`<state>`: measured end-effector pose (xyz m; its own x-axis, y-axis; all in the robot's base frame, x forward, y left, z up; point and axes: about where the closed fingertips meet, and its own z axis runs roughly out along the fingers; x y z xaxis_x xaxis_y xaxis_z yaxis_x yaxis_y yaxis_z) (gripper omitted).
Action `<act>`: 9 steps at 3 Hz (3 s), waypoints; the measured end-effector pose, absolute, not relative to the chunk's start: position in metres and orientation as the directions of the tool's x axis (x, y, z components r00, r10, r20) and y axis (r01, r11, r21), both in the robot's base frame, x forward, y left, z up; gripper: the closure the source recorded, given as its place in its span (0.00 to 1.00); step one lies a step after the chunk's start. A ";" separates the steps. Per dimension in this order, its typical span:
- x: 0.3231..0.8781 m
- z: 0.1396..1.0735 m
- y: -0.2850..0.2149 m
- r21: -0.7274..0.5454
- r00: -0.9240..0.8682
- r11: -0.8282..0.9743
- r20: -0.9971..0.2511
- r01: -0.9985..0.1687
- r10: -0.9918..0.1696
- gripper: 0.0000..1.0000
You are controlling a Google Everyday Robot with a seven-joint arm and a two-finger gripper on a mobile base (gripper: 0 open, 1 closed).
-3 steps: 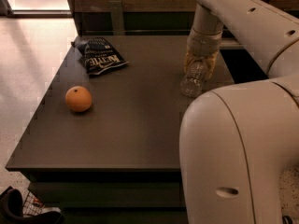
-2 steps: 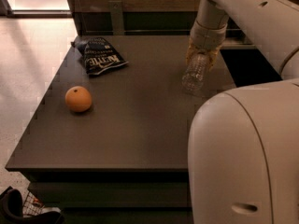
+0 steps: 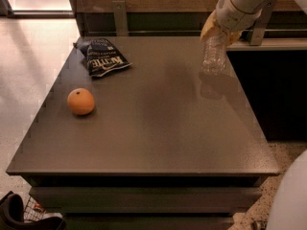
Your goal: Pick water bottle
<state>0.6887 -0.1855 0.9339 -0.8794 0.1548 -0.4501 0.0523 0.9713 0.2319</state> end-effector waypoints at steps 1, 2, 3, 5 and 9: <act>0.686 0.962 -0.184 0.285 -0.826 0.951 -0.560 -0.118 0.065 1.00; 0.682 0.980 -0.178 0.366 -0.767 0.889 -0.641 -0.275 0.027 1.00; 0.667 0.993 -0.169 0.379 -0.692 0.820 -0.721 -0.429 -0.028 1.00; 0.625 0.975 -0.140 0.191 -0.439 0.747 -0.887 -0.636 -0.147 1.00; 0.670 0.962 -0.146 0.173 -0.277 0.756 -0.961 -0.631 -0.012 1.00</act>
Offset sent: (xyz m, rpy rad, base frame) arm -0.0333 0.0087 0.0746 0.2104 -0.4718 0.6508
